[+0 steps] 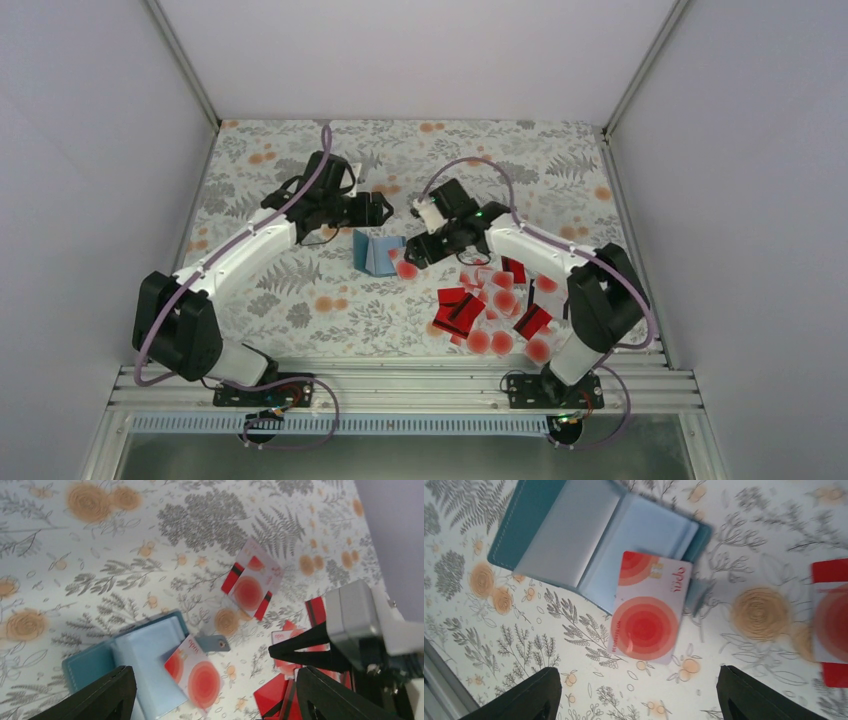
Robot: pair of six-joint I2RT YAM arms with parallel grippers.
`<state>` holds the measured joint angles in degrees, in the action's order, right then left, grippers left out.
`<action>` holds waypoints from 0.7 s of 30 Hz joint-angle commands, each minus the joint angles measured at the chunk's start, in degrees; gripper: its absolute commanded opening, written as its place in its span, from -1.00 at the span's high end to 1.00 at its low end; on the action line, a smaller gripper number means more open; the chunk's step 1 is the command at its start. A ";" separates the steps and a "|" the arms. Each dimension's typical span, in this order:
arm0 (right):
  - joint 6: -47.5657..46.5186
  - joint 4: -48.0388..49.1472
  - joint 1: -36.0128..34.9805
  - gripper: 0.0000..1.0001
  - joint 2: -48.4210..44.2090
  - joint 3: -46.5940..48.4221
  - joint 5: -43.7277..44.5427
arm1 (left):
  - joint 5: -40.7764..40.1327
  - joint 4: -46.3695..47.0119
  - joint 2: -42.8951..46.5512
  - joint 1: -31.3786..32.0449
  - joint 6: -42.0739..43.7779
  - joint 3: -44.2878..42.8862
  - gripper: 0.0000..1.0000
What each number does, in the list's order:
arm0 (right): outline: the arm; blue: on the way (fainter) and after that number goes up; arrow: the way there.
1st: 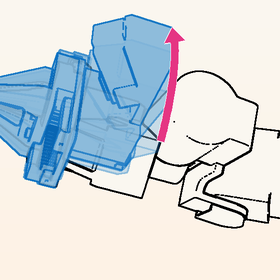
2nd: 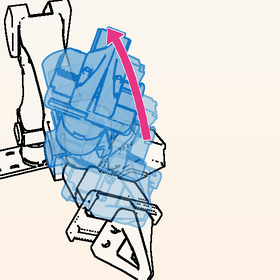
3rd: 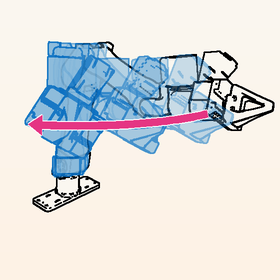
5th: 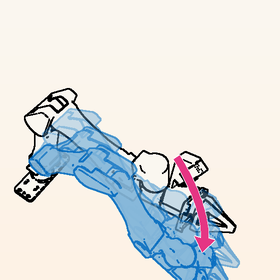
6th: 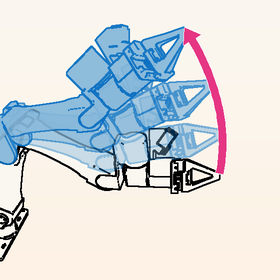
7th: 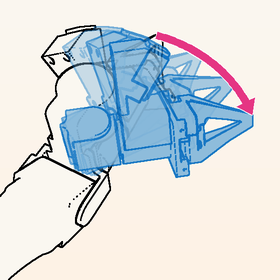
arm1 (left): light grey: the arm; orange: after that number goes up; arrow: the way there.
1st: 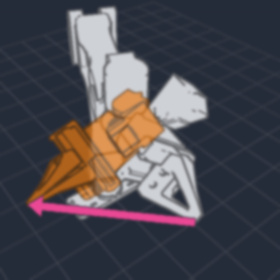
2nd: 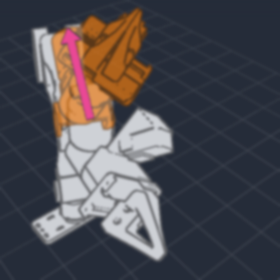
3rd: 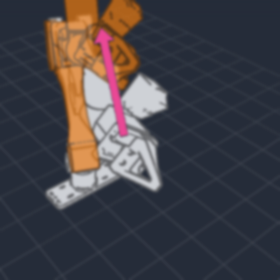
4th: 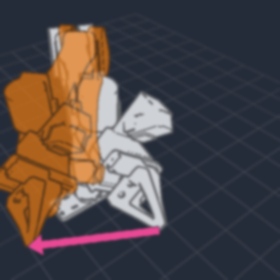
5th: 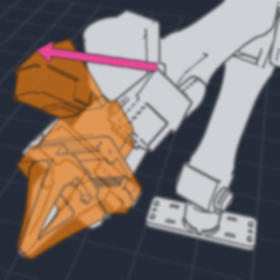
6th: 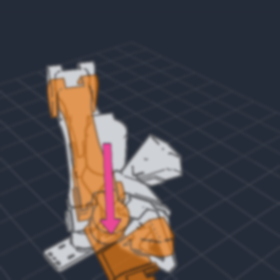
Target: Put the credit cards into the card holder
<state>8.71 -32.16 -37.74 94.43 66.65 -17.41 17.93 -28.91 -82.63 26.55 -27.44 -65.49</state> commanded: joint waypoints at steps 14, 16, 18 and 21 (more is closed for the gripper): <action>7.87 -4.76 -14.42 -0.65 13.07 6.13 18.68 | -4.75 -1.85 4.24 -1.13 1.20 3.73 -0.58; 8.22 -5.15 -14.56 -0.66 14.06 7.05 20.27 | -4.75 -1.97 4.36 -1.14 1.28 3.84 -0.58; 8.61 -5.88 -14.72 -0.68 15.07 7.89 22.49 | -4.75 -2.03 4.63 -1.24 1.38 3.96 -0.58; 8.68 -5.51 -14.98 -0.68 16.33 8.31 23.78 | -4.90 -2.09 4.88 -1.33 1.58 3.92 -0.58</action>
<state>16.10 -36.84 -51.83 109.03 73.08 1.72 13.69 -30.59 -79.20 25.58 -26.96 -62.28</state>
